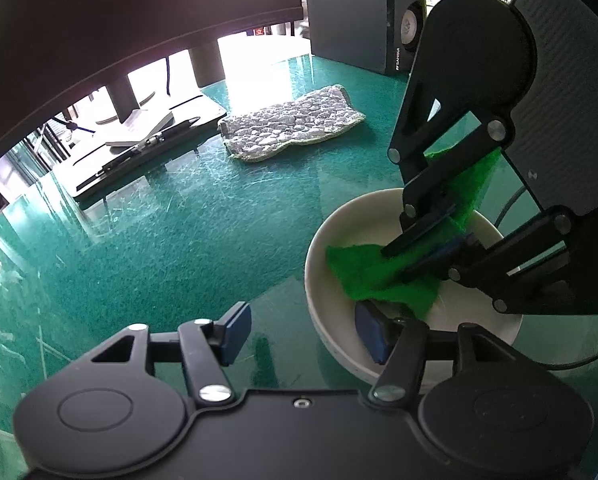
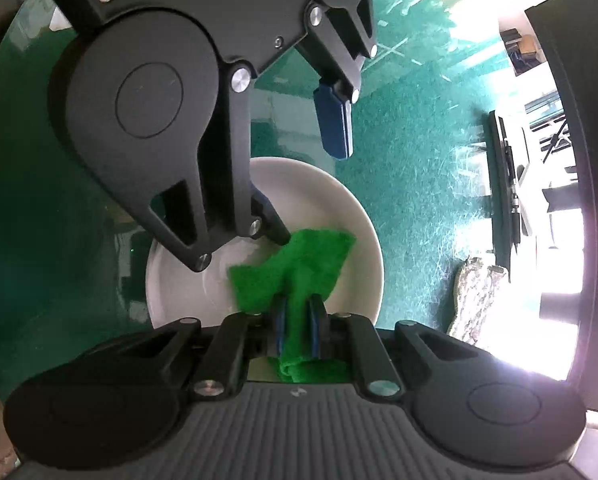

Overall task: Clean bowl
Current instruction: 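Keep rubbing the cloth around the bowl's inner surface with the right gripper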

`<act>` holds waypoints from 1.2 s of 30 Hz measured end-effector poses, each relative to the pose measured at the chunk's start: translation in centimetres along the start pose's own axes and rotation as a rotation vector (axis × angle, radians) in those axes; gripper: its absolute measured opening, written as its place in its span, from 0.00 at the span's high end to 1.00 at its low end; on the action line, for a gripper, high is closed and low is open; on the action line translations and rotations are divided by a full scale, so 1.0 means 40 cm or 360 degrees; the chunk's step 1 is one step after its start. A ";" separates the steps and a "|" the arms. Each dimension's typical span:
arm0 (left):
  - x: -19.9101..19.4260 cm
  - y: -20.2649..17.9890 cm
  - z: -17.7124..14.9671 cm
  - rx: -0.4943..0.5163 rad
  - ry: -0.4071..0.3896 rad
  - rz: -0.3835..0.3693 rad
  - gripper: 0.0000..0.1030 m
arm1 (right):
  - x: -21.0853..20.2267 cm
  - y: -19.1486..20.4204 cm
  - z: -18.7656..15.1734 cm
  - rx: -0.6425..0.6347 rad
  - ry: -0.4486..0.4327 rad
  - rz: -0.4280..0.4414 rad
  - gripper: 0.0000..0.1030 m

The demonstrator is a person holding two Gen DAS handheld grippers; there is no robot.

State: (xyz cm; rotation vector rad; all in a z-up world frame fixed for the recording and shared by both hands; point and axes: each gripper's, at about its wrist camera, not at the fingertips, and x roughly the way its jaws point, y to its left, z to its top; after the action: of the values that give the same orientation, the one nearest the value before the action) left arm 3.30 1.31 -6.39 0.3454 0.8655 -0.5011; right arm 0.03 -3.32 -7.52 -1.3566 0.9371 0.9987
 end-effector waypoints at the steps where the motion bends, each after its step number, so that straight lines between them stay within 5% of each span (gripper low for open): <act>1: 0.000 0.000 0.000 -0.0001 0.0001 0.0001 0.42 | -0.001 0.001 0.002 0.0006 0.0009 0.0001 0.88; 3: 0.001 0.002 0.001 -0.0015 0.0003 0.0000 0.41 | -0.009 0.000 -0.001 0.0067 0.0009 0.0027 0.89; 12: 0.006 -0.011 0.007 -0.0015 0.0004 -0.0035 0.39 | -0.019 -0.077 0.008 0.0469 -0.0053 0.0579 0.93; 16: 0.007 -0.013 0.007 -0.0018 0.0006 -0.0031 0.38 | -0.011 -0.074 -0.005 0.0433 -0.0020 0.0536 0.93; 26: 0.007 -0.012 0.004 -0.0035 0.0003 -0.0012 0.38 | -0.011 -0.036 -0.002 0.0128 -0.0032 -0.0045 0.93; 32: 0.011 -0.007 0.005 -0.0051 0.0000 -0.0002 0.30 | -0.019 -0.005 -0.018 0.0242 0.0016 0.0098 0.91; 36: 0.022 0.012 0.015 -0.0080 -0.0003 0.0102 0.29 | -0.016 -0.040 -0.008 0.0431 -0.0058 0.0043 0.91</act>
State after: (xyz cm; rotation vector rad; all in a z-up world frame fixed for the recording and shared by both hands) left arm 4.44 1.18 -6.68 0.3256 0.8609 -0.4198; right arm 1.34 -3.62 -6.40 -1.0988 1.0253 0.8782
